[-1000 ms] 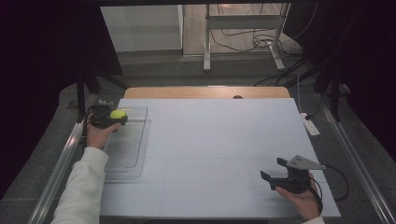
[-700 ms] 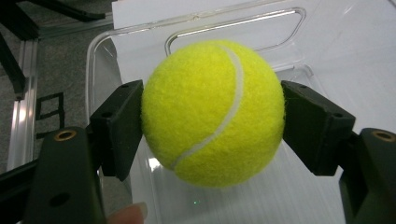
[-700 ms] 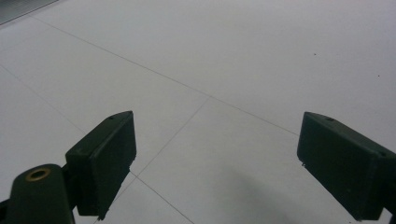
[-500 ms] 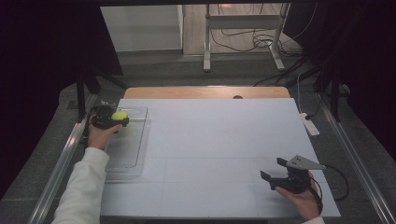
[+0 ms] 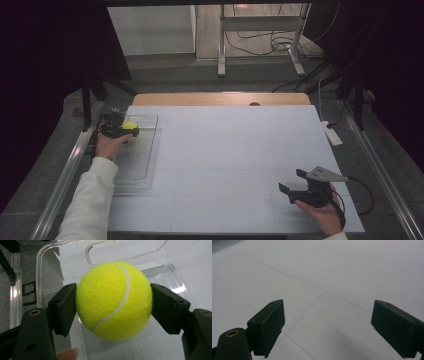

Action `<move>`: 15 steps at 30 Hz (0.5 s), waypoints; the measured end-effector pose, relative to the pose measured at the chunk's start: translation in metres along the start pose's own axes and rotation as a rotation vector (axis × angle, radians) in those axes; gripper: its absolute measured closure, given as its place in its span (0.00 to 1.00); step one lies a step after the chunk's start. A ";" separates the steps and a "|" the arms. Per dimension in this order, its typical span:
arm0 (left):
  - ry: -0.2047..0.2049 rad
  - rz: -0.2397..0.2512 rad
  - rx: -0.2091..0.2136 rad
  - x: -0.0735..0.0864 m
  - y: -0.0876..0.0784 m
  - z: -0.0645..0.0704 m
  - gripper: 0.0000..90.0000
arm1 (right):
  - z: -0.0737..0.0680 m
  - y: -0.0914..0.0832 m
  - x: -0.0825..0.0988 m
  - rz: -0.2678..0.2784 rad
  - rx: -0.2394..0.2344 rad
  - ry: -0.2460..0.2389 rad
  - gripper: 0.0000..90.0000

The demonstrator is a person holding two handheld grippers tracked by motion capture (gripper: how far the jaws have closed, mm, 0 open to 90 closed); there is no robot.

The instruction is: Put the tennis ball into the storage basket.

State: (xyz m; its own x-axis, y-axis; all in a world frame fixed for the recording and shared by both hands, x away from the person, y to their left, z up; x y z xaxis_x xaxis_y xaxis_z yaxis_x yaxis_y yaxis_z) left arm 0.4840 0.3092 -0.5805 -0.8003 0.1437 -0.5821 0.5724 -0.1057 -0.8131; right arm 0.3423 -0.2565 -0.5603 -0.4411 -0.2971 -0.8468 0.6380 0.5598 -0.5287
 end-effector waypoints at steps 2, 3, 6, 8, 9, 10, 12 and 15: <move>0.003 -0.003 0.003 0.000 0.001 0.001 0.29 | 0.000 0.000 0.000 0.000 0.000 0.000 0.13; 0.005 -0.005 0.001 0.000 0.001 0.001 0.29 | 0.000 0.000 0.000 0.000 0.000 0.000 0.13; 0.009 -0.008 0.000 0.001 0.001 0.001 0.29 | 0.000 0.000 0.000 0.000 0.000 0.001 0.13; 0.009 -0.011 0.002 0.001 0.001 0.001 0.29 | 0.000 0.000 0.000 -0.001 0.000 0.002 0.13; 0.007 -0.011 0.004 0.001 0.002 0.002 0.29 | 0.000 0.000 0.000 -0.002 -0.001 0.002 0.13; 0.011 -0.015 0.001 0.001 0.002 0.002 0.29 | 0.000 0.000 0.000 -0.002 -0.001 0.002 0.13; 0.026 -0.024 -0.013 0.002 0.003 0.001 0.29 | 0.000 0.000 0.000 -0.001 0.000 0.002 0.13; 0.025 -0.024 -0.011 0.002 0.003 0.001 0.29 | 0.000 0.000 0.000 0.000 0.001 0.000 0.13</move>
State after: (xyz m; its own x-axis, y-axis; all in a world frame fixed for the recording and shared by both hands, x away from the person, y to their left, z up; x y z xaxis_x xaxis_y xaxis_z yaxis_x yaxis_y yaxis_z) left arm 0.4839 0.3078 -0.5843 -0.8094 0.1705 -0.5620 0.5551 -0.0906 -0.8269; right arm 0.3424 -0.2566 -0.5602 -0.4411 -0.2973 -0.8468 0.6384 0.5593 -0.5289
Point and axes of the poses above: each handheld gripper's, and its own axes: y roughly forward along the jaws, x roughly out of its underside, z roughly to its right, the point moved 10 cm from there along y, roughly forward along the jaws
